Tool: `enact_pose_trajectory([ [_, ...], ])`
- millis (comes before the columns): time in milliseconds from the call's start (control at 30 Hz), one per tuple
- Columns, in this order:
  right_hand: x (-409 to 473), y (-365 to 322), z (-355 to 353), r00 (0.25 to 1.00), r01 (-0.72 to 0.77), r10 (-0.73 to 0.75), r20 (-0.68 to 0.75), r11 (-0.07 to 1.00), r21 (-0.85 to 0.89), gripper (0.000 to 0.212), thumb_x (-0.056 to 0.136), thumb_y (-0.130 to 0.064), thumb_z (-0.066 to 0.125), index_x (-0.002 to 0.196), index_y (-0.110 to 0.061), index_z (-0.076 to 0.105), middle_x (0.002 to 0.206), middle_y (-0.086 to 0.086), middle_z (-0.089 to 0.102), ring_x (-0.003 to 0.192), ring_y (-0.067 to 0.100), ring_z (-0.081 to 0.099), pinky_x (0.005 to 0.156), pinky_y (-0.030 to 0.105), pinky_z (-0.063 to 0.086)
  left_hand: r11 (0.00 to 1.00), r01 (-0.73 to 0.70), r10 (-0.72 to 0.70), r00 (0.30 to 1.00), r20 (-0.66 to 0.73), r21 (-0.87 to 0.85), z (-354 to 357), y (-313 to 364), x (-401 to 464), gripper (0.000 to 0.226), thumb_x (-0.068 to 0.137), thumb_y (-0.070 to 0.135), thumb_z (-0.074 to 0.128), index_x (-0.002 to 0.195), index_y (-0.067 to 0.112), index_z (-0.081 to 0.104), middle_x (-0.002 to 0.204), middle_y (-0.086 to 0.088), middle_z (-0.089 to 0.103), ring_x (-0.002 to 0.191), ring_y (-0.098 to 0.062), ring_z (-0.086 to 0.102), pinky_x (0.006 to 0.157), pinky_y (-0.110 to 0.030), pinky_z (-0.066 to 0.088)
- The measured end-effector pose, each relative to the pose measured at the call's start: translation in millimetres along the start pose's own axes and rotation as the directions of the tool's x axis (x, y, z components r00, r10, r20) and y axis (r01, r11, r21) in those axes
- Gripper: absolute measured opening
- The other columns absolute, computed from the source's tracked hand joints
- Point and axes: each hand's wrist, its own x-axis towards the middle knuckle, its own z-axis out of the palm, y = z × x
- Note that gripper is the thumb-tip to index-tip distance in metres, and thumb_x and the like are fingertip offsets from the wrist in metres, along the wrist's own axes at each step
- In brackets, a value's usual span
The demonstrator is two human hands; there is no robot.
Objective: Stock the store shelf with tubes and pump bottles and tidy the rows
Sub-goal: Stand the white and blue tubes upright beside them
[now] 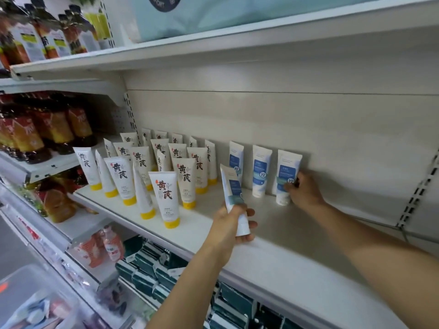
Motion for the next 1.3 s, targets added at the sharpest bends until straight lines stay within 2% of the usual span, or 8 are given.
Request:
enact_pose_trajectory([
  [167, 0.3, 2.1, -0.8, 0.999, -0.016, 0.016, -0.028, 1.000, -0.012, 0.025, 0.088, -0.003, 0.059, 0.113, -0.003, 0.062, 0.111, 0.016, 0.068, 0.101, 0.032, 0.065, 0.086, 0.035, 0.049, 1.000, -0.003, 0.003, 1.000, 0.000, 0.013, 2.2, -0.9, 2.5, 0.023, 0.096, 0.023, 0.054, 0.119, 0.021, 0.053, 0.101, -0.010, 0.072, 0.076, -0.021, 0.067, 0.057, -0.033, 0.053],
  [333, -1.8, 4.4, -2.7, 0.999, -0.027, 0.027, -0.017, 1.000, -0.013, 0.023, 0.086, -0.008, 0.066, 0.108, -0.004, 0.061, 0.106, 0.014, 0.067, 0.095, 0.029, 0.063, 0.078, 0.030, 0.045, 1.000, 0.005, -0.006, 1.000, -0.017, -0.015, 9.0, -2.9, 1.9, 0.030, 0.097, 0.024, 0.053, 0.126, 0.019, 0.047, 0.101, -0.012, 0.072, 0.076, -0.023, 0.068, 0.053, -0.032, 0.051],
  [533, -32.7, 8.4, -12.3, 0.984, -0.057, 0.063, -0.165, 0.998, 0.038, 0.017, 0.084, -0.010, 0.066, 0.087, -0.009, 0.049, 0.076, 0.005, 0.055, 0.074, 0.026, 0.052, 0.069, 0.038, 0.044, 0.999, 0.017, -0.017, 1.000, 0.010, -0.044, 19.5, -2.8, -0.3, 0.029, 0.096, 0.045, 0.051, 0.115, 0.023, 0.055, 0.090, -0.009, 0.064, 0.072, -0.020, 0.064, 0.053, -0.030, 0.050],
  [667, -73.5, -21.7, -26.2, 0.979, -0.094, 0.017, 0.203, 0.921, 0.378, 0.023, 0.088, -0.022, 0.066, 0.075, -0.005, 0.060, 0.057, 0.005, 0.056, 0.051, 0.020, 0.047, 0.047, 0.026, 0.036, 1.000, 0.003, -0.003, 1.000, 0.010, -0.003, 31.0, -9.0, -0.2, 0.052, 0.095, 0.059, 0.040, 0.122, 0.017, 0.057, 0.081, -0.009, 0.061, 0.066, -0.018, 0.060, 0.048, -0.029, 0.048],
  [767, -96.3, -37.9, -36.5, 0.898, -0.098, -0.067, 0.435, 0.933, 0.345, 0.014, 0.088, -0.027, 0.067, 0.080, -0.015, 0.067, 0.065, -0.005, 0.065, 0.058, 0.011, 0.054, 0.048, 0.023, 0.039, 0.996, 0.024, -0.026, 0.999, 0.019, 0.091, 46.0, -11.7, -3.4, 0.059, 0.097, 0.062, 0.027, 0.110, 0.017, 0.063, 0.068, -0.005, 0.061, 0.057, -0.016, 0.057, 0.046, -0.027, 0.046],
  [833, -101.7, -39.2, -39.4, 0.878, -0.070, -0.112, 0.465, 0.932, 0.356, 0.003, 0.087, -0.021, 0.069, 0.084, -0.021, 0.070, 0.066, -0.009, 0.064, 0.063, 0.008, 0.055, 0.052, 0.021, 0.041, 0.990, 0.006, -0.012, 0.999, 0.038, 0.140, 55.9, -13.3, -4.8, 0.054, 0.100, 0.058, 0.023, 0.104, 0.024, 0.064, 0.073, -0.004, 0.066, 0.061, -0.016, 0.059, 0.047, -0.026, 0.046],
  [1000, -100.6, -30.5, -53.3, 0.940, -0.087, -0.036, 0.339, 0.937, 0.339, 0.017, 0.083, -0.019, 0.073, 0.094, -0.006, 0.069, 0.073, 0.005, 0.066, 0.062, 0.013, 0.057, 0.050, 0.028, 0.041, 0.977, -0.033, 0.015, 0.996, 0.087, 0.213, 84.2, -18.7, -5.7, 0.042, 0.103, 0.048, 0.025, 0.120, 0.024, 0.055, 0.107, -0.010, 0.067, 0.091, -0.019, 0.065, 0.060, -0.031, 0.053],
  [1300, -61.8, 24.1, -83.6, 0.996, -0.039, 0.052, -0.070, 0.983, 0.180, 0.022, 0.082, -0.012, 0.075, 0.088, 0.002, 0.059, 0.076, 0.013, 0.062, 0.062, 0.025, 0.061, 0.056, 0.040, 0.058, 0.965, 0.060, -0.110, 0.976, 0.188, 0.256, 133.1, -28.7, 7.9, 0.010, 0.100, 0.028, 0.045, 0.108, 0.028, 0.052, 0.113, 0.005, 0.058, 0.102, -0.010, 0.050, 0.096, -0.032, 0.042],
])
